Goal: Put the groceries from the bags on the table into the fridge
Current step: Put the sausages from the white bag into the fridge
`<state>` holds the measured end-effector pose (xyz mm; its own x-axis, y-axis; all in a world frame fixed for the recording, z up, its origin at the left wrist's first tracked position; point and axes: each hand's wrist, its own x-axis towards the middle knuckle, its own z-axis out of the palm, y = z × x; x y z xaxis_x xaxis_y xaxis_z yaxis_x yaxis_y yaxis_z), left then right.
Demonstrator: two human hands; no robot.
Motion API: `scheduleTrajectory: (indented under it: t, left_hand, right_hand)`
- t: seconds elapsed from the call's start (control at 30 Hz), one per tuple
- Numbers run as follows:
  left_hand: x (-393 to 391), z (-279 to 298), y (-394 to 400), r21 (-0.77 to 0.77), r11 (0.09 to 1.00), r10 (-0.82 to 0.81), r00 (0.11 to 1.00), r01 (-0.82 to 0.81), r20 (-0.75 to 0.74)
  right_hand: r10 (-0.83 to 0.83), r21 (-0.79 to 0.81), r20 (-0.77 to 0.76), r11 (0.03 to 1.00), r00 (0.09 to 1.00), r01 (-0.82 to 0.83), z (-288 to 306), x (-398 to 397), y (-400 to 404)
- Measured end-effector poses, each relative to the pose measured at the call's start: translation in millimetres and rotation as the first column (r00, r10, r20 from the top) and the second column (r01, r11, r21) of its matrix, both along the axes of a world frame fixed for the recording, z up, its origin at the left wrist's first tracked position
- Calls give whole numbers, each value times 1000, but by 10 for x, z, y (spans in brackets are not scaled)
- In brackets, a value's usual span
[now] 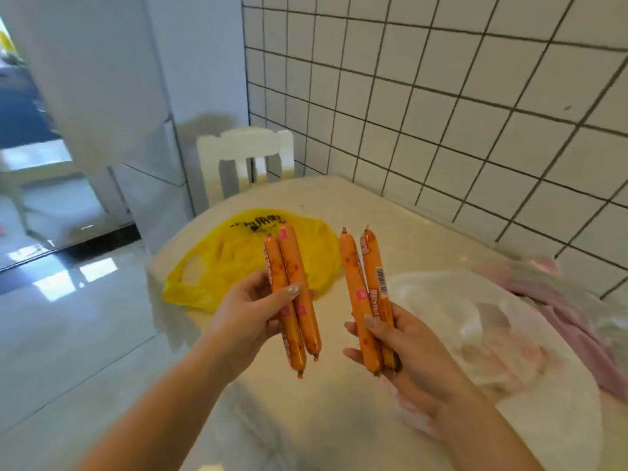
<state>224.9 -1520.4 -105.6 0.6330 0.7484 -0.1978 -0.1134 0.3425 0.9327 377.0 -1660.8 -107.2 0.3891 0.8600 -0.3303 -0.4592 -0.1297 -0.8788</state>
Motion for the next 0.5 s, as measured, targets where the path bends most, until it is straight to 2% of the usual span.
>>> scheduleTrajectory:
  t: [0.23, 0.5]
  left_hand:
    - [-1802, 228, 778, 83, 976, 205, 978, -203, -22]
    - [-3552, 448, 1630, 200, 876, 449, 893, -439, -7]
  right_hand:
    - [218, 94, 38, 971, 975, -221, 84, -1653, 1170]
    - [401, 128, 108, 902, 910, -413, 264, -3213, 2434]
